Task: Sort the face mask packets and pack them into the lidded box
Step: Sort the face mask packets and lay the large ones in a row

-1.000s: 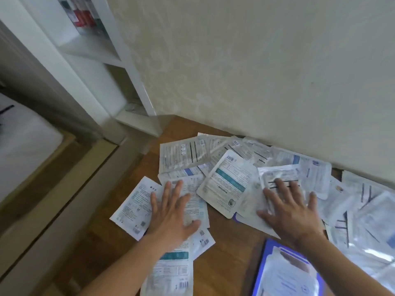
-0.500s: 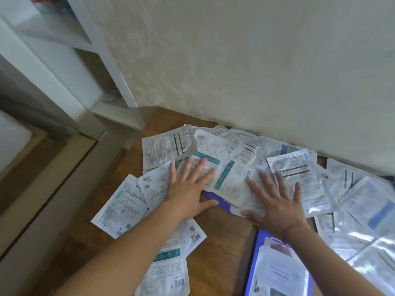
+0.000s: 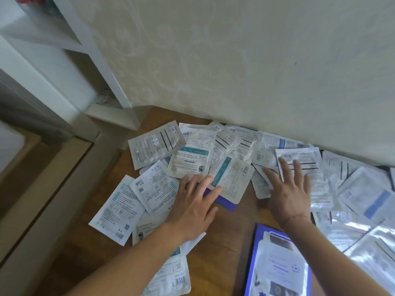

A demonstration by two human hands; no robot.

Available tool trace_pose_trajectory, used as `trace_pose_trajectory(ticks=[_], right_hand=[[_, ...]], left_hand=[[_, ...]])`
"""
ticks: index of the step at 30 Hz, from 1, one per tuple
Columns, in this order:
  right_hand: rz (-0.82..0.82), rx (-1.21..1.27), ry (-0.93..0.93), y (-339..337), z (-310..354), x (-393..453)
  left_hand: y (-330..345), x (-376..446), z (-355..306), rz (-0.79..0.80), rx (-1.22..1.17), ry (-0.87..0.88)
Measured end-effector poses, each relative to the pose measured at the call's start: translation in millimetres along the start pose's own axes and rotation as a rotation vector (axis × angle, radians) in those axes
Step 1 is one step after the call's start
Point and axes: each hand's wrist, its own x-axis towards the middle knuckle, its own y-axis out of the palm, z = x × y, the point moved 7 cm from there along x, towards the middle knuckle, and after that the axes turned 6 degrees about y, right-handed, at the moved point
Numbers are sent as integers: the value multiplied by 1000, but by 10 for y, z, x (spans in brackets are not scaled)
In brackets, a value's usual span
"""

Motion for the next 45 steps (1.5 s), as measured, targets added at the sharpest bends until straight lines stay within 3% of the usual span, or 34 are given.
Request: trace_pose_trajectory(ticks=[3,6,11,16,19,21,23,26,30,32,37,39,41,44,45], right_hand=[[-106,107,-186,-165,417,-384],[30,25,-290,109,732,-854],[141,-15,-216,399,764,-1204],[114,11,-251,296,827,-1009],[192,18,-284,268,916,-823],[261,18,-299,348,1003,-775],[278,-10,-285,401,1034,-825],[193,3,-298,366,1020,-1044],[44,-20,-378,372,1031,-1420],[61,-43,-368,386,1043,-1561],[135,10,-335,426,1075,-1964],[163,17,-345,425,1124,-2174],[199,23,-346,431,1152,-2373],[232,60,-351,467,1159,-2613],[238,73,-360,477,1159,-2683]], left_hand=[[43,-112,-75,-2,9,9],[138,-109,1,81,1,-35],[183,156,172,204,19,-69],[-11,260,226,148,-45,-15],[-171,-103,214,80,-38,-123],[-134,-504,120,130,-25,-199],[8,-909,-82,227,27,-122],[238,-1327,-95,402,122,-61],[207,-1425,320,358,119,-243],[159,-1378,489,298,120,-293],[111,-1199,662,354,65,-341],[59,-1182,589,273,36,-345],[-53,-1303,355,43,-125,-371],[-153,-1820,-117,-375,-765,-583],[-111,-2005,-263,-434,-988,-716]])
